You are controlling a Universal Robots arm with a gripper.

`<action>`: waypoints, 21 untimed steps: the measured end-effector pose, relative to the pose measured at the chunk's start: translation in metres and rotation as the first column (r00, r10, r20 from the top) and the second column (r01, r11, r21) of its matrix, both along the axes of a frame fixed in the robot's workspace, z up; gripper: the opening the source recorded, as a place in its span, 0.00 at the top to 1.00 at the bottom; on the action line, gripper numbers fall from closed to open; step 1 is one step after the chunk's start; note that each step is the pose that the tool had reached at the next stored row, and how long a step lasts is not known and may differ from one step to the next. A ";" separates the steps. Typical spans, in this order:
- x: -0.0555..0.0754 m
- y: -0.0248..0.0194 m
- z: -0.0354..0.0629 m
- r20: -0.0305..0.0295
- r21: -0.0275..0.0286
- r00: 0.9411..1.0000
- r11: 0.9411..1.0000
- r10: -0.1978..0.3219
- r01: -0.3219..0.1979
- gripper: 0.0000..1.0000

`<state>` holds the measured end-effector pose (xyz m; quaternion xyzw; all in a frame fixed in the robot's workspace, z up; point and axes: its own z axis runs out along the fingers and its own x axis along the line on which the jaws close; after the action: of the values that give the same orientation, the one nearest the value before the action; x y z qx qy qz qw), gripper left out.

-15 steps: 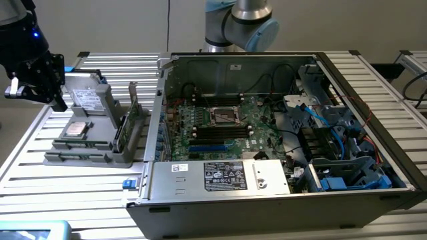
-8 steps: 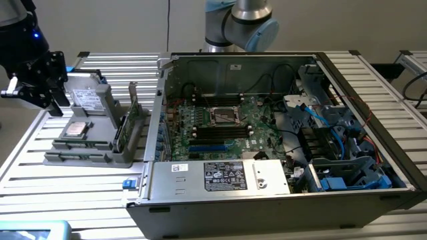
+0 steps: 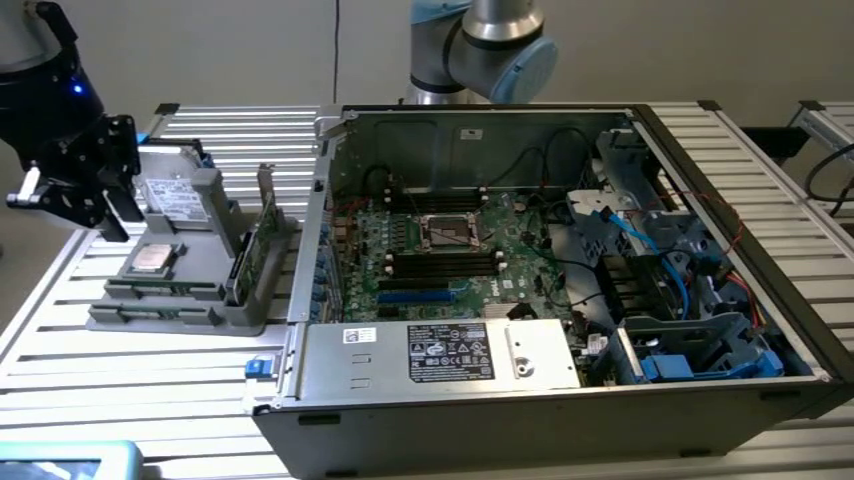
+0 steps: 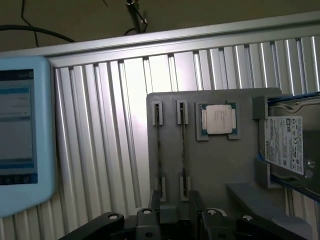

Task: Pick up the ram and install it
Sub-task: 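Pick up the ram and move it above insertion slot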

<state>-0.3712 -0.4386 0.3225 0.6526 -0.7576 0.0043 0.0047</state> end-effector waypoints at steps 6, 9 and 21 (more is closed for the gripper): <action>0.000 0.0000 -0.0102 -0.012 0.000 1.000 1.000 0.000 0.000 0.64; 0.000 -0.0002 -0.0156 -0.013 0.000 1.000 1.000 0.000 0.000 0.64; 0.001 -0.0103 -0.0320 -0.015 0.000 1.000 1.000 0.000 0.000 0.64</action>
<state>-0.3698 -0.4489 0.2905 0.6525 -0.7577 -0.0005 0.0104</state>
